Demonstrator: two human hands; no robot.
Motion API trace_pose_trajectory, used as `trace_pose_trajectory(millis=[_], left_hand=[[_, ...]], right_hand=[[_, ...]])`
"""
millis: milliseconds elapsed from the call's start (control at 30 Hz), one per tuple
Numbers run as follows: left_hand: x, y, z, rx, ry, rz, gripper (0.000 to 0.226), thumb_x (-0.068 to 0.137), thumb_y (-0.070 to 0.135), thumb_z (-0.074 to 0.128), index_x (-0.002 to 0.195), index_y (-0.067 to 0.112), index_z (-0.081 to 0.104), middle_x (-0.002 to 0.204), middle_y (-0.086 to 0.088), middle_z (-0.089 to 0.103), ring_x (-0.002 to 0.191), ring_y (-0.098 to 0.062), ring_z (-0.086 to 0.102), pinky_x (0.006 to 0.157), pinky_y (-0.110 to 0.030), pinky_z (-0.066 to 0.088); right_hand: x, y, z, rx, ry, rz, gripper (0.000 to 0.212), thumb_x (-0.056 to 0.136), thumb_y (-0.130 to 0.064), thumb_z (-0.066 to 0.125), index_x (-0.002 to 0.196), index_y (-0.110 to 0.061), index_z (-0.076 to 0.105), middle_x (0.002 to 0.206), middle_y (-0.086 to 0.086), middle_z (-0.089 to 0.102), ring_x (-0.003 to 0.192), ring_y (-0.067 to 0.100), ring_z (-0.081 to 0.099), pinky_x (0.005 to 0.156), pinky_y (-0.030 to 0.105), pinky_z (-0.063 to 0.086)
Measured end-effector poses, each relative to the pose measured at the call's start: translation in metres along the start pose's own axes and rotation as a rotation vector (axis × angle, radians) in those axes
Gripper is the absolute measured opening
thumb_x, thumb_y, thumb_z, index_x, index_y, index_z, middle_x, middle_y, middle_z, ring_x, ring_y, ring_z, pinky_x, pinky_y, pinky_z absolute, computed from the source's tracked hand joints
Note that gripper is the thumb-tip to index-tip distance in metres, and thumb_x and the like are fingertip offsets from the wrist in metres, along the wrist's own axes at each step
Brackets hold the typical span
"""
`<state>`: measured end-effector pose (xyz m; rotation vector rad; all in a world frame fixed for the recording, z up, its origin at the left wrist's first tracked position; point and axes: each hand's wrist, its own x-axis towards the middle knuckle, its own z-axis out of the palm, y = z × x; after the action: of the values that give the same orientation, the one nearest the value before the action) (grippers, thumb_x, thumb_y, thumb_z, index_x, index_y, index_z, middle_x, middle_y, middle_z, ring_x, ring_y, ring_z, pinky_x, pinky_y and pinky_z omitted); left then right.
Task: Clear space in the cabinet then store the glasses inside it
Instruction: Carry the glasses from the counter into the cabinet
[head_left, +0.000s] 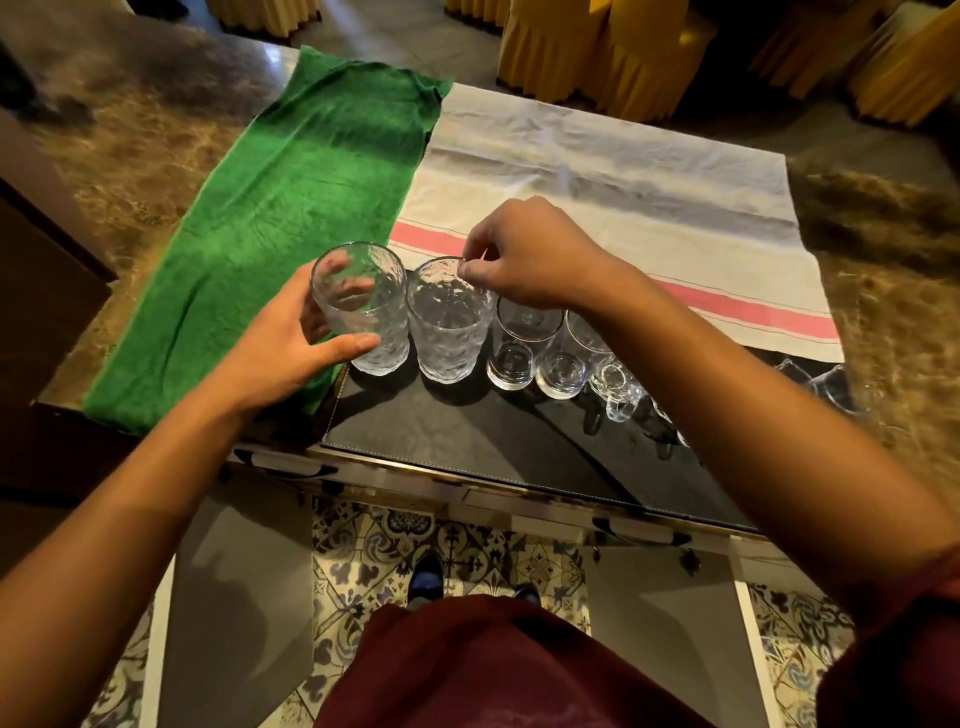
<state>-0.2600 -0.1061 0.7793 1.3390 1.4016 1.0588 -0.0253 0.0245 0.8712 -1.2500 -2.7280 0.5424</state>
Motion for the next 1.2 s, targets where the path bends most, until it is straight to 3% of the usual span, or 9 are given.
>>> trace_pose_trajectory(millis=[267,367,433,567,767,867,1000,1133,1200], left_hand=[[-0.001,-0.001,0.007,0.014,-0.004,0.000,0.078,0.076,0.013,0.074,0.147,0.013,0.040,0.140,-0.007,0.058,0.131,-0.005,0.056,0.107,-0.015,0.043],[-0.004,-0.001,0.006,0.050,0.003,0.018,0.078,0.076,0.016,0.076,0.146,0.018,0.041,0.141,-0.005,0.058,0.132,-0.005,0.055,0.113,-0.021,0.040],[-0.006,-0.005,0.006,0.071,0.016,0.024,0.078,0.077,0.020,0.078,0.146,0.024,0.041,0.141,-0.001,0.059,0.133,-0.005,0.054,0.116,-0.028,0.038],[-0.014,-0.007,0.013,0.162,0.129,0.070,0.075,0.078,0.030,0.077,0.143,0.030,0.039,0.140,-0.002,0.058,0.129,-0.006,0.057,0.112,-0.022,0.043],[-0.039,-0.012,0.015,0.282,0.358,0.170,0.082,0.082,0.050,0.077,0.148,0.031,0.032,0.149,-0.003,0.047,0.126,-0.019,0.057,0.105,-0.040,0.049],[-0.060,-0.009,0.025,0.328,0.499,0.273,0.064,0.089,0.045,0.071,0.141,0.033,0.036,0.146,-0.007,0.048,0.121,-0.019,0.060,0.101,-0.040,0.051],[-0.091,-0.006,0.056,0.273,0.648,0.339,0.037,0.099,0.031,0.063,0.132,0.026,0.049,0.129,-0.014,0.058,0.108,-0.022,0.065,0.096,-0.045,0.053],[-0.121,0.002,0.102,0.338,0.634,0.347,0.025,0.101,0.030,0.059,0.124,0.032,0.053,0.119,-0.013,0.060,0.104,-0.028,0.062,0.094,-0.046,0.052],[-0.134,0.012,0.130,0.349,0.602,0.367,0.025,0.101,0.024,0.058,0.121,0.038,0.053,0.118,-0.008,0.059,0.106,-0.026,0.060,0.096,-0.038,0.050]], right_hand=[[-0.014,0.009,-0.012,0.162,-0.009,0.034,0.019,0.090,-0.033,0.068,0.096,-0.020,0.080,0.080,-0.010,0.073,0.077,0.005,0.069,0.080,0.033,0.057],[-0.027,0.014,-0.016,0.182,0.023,0.045,0.019,0.091,-0.032,0.067,0.097,-0.019,0.080,0.086,-0.005,0.077,0.081,0.007,0.071,0.082,0.035,0.057],[-0.035,0.017,-0.016,0.231,0.070,0.066,0.021,0.091,-0.031,0.067,0.098,-0.017,0.080,0.087,-0.005,0.077,0.082,0.008,0.071,0.083,0.034,0.056],[-0.051,0.023,-0.013,0.171,0.208,0.147,0.029,0.092,-0.043,0.064,0.103,-0.020,0.078,0.094,-0.006,0.076,0.084,0.008,0.069,0.082,0.034,0.056],[-0.085,0.027,-0.011,0.062,0.334,0.181,0.040,0.092,-0.052,0.058,0.121,-0.026,0.069,0.124,-0.007,0.070,0.115,0.015,0.062,0.097,0.038,0.050],[-0.112,0.031,-0.012,0.054,0.404,0.174,0.038,0.095,-0.046,0.059,0.125,-0.023,0.066,0.131,-0.006,0.066,0.122,0.015,0.059,0.102,0.034,0.045],[-0.154,0.041,0.000,0.035,0.508,0.170,0.034,0.095,-0.040,0.056,0.123,-0.024,0.066,0.127,-0.007,0.067,0.119,0.015,0.059,0.099,0.039,0.049],[-0.207,0.047,0.015,0.091,0.528,0.138,0.037,0.093,-0.036,0.057,0.125,-0.020,0.066,0.127,-0.002,0.067,0.118,0.019,0.059,0.097,0.038,0.049],[-0.237,0.052,0.020,0.109,0.542,0.128,0.039,0.092,-0.034,0.057,0.127,-0.018,0.064,0.130,0.002,0.065,0.121,0.022,0.058,0.099,0.038,0.048]])
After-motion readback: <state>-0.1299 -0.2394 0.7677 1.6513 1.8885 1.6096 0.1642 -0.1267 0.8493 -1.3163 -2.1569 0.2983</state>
